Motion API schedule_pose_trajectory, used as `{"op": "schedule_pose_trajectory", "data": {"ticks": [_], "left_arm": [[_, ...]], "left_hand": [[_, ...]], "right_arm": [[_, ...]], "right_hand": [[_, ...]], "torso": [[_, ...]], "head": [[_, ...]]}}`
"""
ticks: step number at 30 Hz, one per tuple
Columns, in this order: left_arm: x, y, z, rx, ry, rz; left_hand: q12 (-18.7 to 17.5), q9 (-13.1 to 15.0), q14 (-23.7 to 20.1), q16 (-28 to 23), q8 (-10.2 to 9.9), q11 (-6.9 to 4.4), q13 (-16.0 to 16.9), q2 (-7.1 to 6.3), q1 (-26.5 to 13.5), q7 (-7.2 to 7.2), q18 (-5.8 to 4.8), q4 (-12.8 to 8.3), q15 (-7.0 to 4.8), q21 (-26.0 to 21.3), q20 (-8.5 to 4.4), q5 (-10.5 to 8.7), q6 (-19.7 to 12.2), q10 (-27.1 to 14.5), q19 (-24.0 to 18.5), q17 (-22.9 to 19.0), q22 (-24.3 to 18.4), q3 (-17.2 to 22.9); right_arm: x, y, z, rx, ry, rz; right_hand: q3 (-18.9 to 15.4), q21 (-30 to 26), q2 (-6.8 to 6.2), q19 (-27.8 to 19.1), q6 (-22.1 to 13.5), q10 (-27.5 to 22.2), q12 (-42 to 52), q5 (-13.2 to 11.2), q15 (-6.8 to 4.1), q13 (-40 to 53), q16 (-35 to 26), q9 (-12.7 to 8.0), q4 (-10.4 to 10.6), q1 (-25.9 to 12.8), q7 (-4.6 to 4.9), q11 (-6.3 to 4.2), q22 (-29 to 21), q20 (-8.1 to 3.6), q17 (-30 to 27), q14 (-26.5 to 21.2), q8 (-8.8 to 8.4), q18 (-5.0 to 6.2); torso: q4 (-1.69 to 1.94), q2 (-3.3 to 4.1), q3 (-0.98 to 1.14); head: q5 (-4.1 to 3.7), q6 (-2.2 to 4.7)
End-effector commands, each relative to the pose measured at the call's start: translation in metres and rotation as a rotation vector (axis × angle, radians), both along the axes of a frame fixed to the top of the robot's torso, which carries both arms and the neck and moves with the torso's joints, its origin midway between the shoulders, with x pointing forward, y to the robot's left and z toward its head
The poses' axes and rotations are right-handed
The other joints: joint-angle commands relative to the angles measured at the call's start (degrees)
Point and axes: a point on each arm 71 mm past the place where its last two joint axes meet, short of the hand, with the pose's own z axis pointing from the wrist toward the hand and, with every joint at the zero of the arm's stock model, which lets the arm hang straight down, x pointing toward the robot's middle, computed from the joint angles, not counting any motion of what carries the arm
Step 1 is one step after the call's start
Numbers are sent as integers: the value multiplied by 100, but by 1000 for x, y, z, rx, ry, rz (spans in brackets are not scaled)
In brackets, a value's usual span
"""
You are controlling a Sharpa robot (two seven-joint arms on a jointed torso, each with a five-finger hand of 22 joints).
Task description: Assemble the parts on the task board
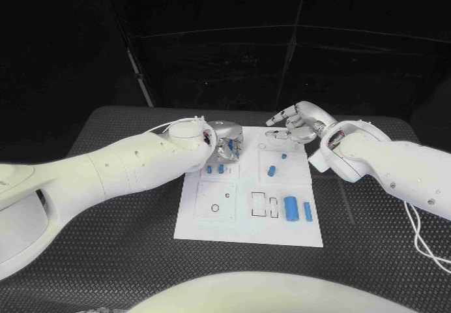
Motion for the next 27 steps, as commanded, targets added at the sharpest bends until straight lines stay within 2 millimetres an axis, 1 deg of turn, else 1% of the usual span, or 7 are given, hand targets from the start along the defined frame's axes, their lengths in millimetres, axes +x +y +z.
{"op": "schedule_pose_trajectory", "data": {"ticks": [1, 7, 11, 19, 21, 23, 27], "left_arm": [[-2, -1, -5, 29, 31, -20], [-2, -2, -5, 30, 36, -27], [-3, -1, -5, 23, 28, -25], [-7, 4, 1, -14, -15, -21], [-8, 5, 5, -31, -30, -20], [-8, 7, 10, -53, -44, -15], [-9, 12, 20, -109, -66, 3]], "left_hand": [[-31, -11, 198, 20, 5, 6, -27, 16, 44, 0, -76, -2, -26, 33, -2, -13, 80, 89, 32, -7, 23, 68], [-90, -24, 201, 21, 27, -37, -71, 70, 103, -15, -86, -48, -60, 87, -29, -12, 239, 279, 48, -25, 79, 225], [-167, -44, 206, 28, 12, -40, -111, 73, 139, 2, -96, -102, -69, 128, -44, -12, 306, 383, 61, -31, 122, 340], [-363, -106, 202, 15, -78, -11, -198, -10, 47, 26, -105, -122, -48, 155, -37, -14, 316, 450, 65, -77, 161, 464], [-365, -106, 202, 15, -79, -11, -199, -11, 47, 26, -105, -122, -48, 155, -37, -14, 316, 450, 65, -78, 162, 465], [-445, -135, 196, 2, -125, 1, -232, -50, 16, 39, -103, -133, -40, 149, -32, -13, 303, 464, 60, -106, 164, 515], [-563, -178, 191, -4, -190, 32, -280, -84, -4, 75, -109, -161, -15, 166, -14, -13, 286, 467, 65, -129, 188, 615]], "right_arm": [[0, 1, 2, 4, -10, 7], [0, 2, 2, 4, -9, 8], [0, 2, 2, 4, -8, 8], [0, 1, 2, 3, -9, 6], [0, 1, 2, 3, -9, 6], [0, 1, 2, 4, -9, 7], [0, 1, 2, 4, -10, 8]], "right_hand": [[14, -13, 43, -32, 14, -38, -3, 22, -36, 189, -19, -7, -38, -38, -2, 1, -1, 9, 218, 328, 23, 78], [16, -12, 48, -30, 16, -33, 2, 23, -36, 196, -19, -6, -38, -40, -2, 1, 2, 9, 218, 328, 24, 77], [16, -12, 48, -30, 16, -33, 2, 23, -36, 196, -19, -6, -38, -40, -2, 1, 2, 9, 218, 328, 24, 77], [16, -12, 48, -30, 16, -33, 2, 23, -36, 196, -19, -6, -38, -40, -2, 1, 2, 9, 218, 328, 24, 77], [16, -12, 48, -30, 16, -33, 2, 23, -36, 196, -19, -6, -38, -40, -2, 1, 2, 9, 218, 328, 24, 77], [16, -12, 48, -30, 16, -33, 2, 23, -36, 196, -19, -6, -38, -40, -2, 1, 2, 9, 218, 328, 24, 77], [16, -12, 48, -30, 16, -33, 2, 23, -36, 196, -19, -6, -38, -40, -2, 1, 2, 9, 218, 328, 24, 77]], "torso": [[3, -2, 1], [4, -5, 0], [5, -4, 0], [11, -5, -6], [13, -9, -5], [6, -5, 0], [14, -4, -7]], "head": [[8, -7], [4, -14], [1, -11], [-7, 0], [-2, 2], [3, 13], [-15, 20]]}}
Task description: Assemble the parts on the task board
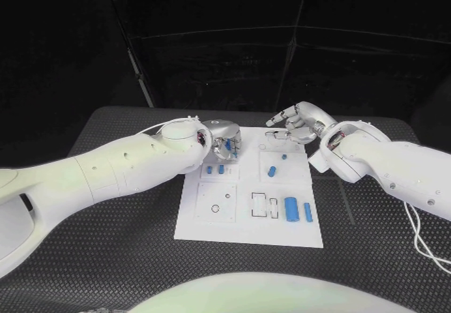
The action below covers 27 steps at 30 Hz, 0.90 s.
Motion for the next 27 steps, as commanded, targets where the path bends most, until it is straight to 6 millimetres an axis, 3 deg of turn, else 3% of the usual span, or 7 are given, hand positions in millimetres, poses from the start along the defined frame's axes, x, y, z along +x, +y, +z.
{"op": "schedule_pose_trajectory", "data": {"ticks": [1, 8, 13, 18, 27], "left_arm": [[-1, 2, 9, -68, -41, 13], [-5, 16, 12, -86, -37, 37], [-7, 30, 10, -56, -7, 56], [-9, 41, 5, -30, 19, 73], [-11, 48, -1, -10, 44, 83]], "left_hand": [[-29, -10, 191, -4, -27, 24, -12, -42, 1, 45, -114, -6, 27, 39, 22, -11, -13, 9, 29, -13, 10, 35], [-70, -25, 185, -21, -43, 31, -27, -73, -36, 55, -124, -11, 33, 85, 30, -12, 17, 56, 49, -50, 53, 69], [-103, -38, 184, -24, -57, 33, -39, -112, -89, 53, -124, 0, 35, 88, 35, -14, 32, 84, 52, -62, 59, 70], [-130, -48, 181, -33, -71, 31, -47, -147, -136, 48, -123, 11, 34, 89, 37, -14, 40, 106, 53, -82, 63, 61], [-146, -55, 181, -34, -79, 29, -52, -166, -162, 45, -123, 18, 33, 93, 37, -14, 49, 123, 55, -88, 69, 58]], "right_arm": [[0, 1, 2, 4, -10, 9], [0, 1, 1, 4, -10, 8], [1, 0, 1, 3, -9, 7], [1, -1, 1, 2, -8, 5], [1, 0, 1, 2, -7, 7]], "right_hand": [[-3, -12, 25, -30, 15, -33, 2, 24, -36, 196, -19, -7, -19, -17, -2, 1, 2, 9, 214, 328, 24, 77], [1, -15, 38, -31, 19, -32, 3, 28, -37, 197, -21, -6, -21, -21, -2, 0, -2, 8, 213, 328, 28, 78], [2, -18, 43, -33, 24, -33, 2, 29, -37, 195, -23, -4, -20, -23, -3, 0, -7, 8, 209, 327, 32, 79], [2, -18, 43, -33, 24, -33, 2, 29, -37, 195, -23, -4, -20, -23, -3, 0, -7, 8, 209, 327, 32, 79], [2, -18, 43, -33, 24, -33, 2, 29, -37, 195, -23, -4, -20, -23, -3, 0, -7, 8, 209, 327, 32, 79]], "torso": [[8, 0, -4], [15, -6, 5], [-10, -1, 4], [-5, 1, 8], [-16, 4, 5]], "head": [[-2, 3], [25, 20], [64, 33], [68, 42], [89, 26]]}}
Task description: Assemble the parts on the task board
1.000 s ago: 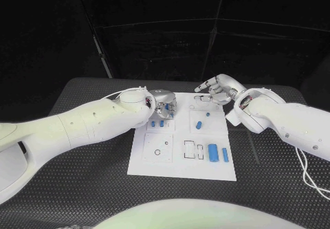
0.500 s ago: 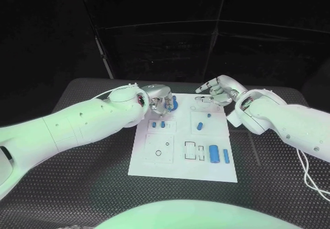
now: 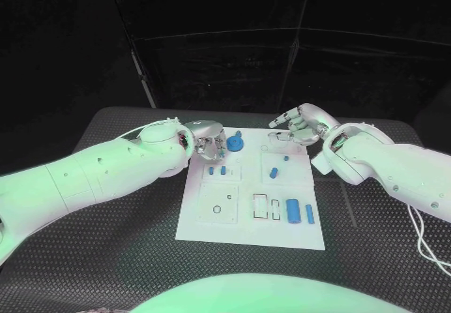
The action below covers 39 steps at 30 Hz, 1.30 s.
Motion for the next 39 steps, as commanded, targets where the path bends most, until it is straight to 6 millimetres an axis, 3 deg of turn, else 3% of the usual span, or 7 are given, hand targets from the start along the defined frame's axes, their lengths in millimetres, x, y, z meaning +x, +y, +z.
{"op": "schedule_pose_trajectory", "data": {"ticks": [1, 12, 39], "left_arm": [[-1, 0, -2, 14, 29, 1], [0, 1, -4, 19, 36, 9], [5, 1, -7, 18, 32, 24]], "left_hand": [[-37, -10, 181, -34, -39, -15, -8, -41, -36, -9, -40, 24, 32, 28, 17, -15, 38, 43, 35, -10, 10, 19], [-56, -18, 180, -36, -50, -18, -13, -64, -54, -13, -41, 24, 31, 33, 17, -14, 42, 56, 37, -17, 17, 16], [-75, -24, 181, -30, -52, -26, -16, -50, -41, -15, -43, 11, 24, 46, 13, -15, 79, 101, 43, -18, 32, 46]], "right_arm": [[0, 2, 2, 3, -7, 11], [0, 2, 2, 3, -5, 12], [0, 3, 1, 3, -5, 13]], "right_hand": [[2, -18, 43, -34, 24, -33, 2, 29, -37, 195, -23, -5, -20, -24, -3, 0, -7, 8, 211, 327, 32, 79], [2, -18, 43, -34, 24, -33, 2, 29, -37, 195, -23, -5, -20, -24, -3, 0, -7, 8, 211, 327, 32, 79], [4, -17, 49, -30, 35, -23, 15, 30, -38, 211, -20, -3, -23, -29, -5, -1, -3, 7, 220, 330, 40, 78]], "torso": [[-14, 7, 2], [0, 4, 0], [-9, 9, -1]], "head": [[25, -2], [2, -16], [-8, -32]]}}
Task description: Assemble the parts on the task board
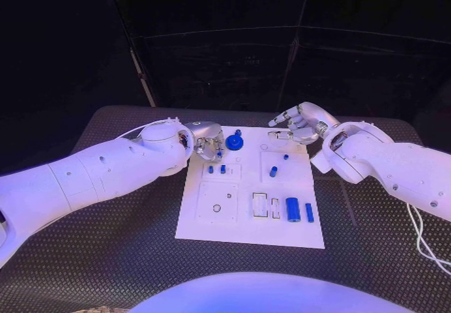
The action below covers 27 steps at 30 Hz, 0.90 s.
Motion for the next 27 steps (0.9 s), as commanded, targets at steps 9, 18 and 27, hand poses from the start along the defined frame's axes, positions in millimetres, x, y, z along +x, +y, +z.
{"op": "schedule_pose_trajectory", "data": {"ticks": [9, 18, 27], "left_arm": [[3, -4, -1, -7, 11, 3], [3, -6, -3, -1, 25, -1], [3, -4, -5, 15, 44, 1]], "left_hand": [[-28, -8, 181, -33, -30, -4, -7, -11, -2, -11, -43, -5, 23, 39, 12, -15, 39, 41, 45, -10, 10, 31], [-45, -15, 180, -34, -43, 1, -12, -18, -14, -6, -42, -2, 25, 31, 13, -15, 31, 36, 41, -13, 6, 32], [-142, -62, 176, -37, -127, 30, -42, -74, -79, 17, -40, 12, 45, 3, 24, -15, -54, -14, 30, -34, -7, 20]], "right_arm": [[0, 2, 1, 2, -4, 11], [0, 2, 1, 2, -3, 13], [0, 2, 1, 1, -1, 11]], "right_hand": [[4, -17, 50, -30, 35, -23, 15, 30, -38, 211, -20, -3, -23, -29, -5, -1, -3, 7, 222, 330, 39, 78], [4, -17, 50, -30, 35, -23, 15, 30, -38, 211, -20, -3, -23, -29, -5, -1, -3, 7, 222, 330, 39, 78], [4, -17, 50, -30, 35, -23, 15, 30, -38, 211, -20, -3, -23, -29, -5, -1, -3, 7, 222, 330, 39, 78]], "torso": [[0, 1, 0], [-4, -2, 1], [4, -5, -2]], "head": [[-10, -20], [-12, -24], [-15, -31]]}}
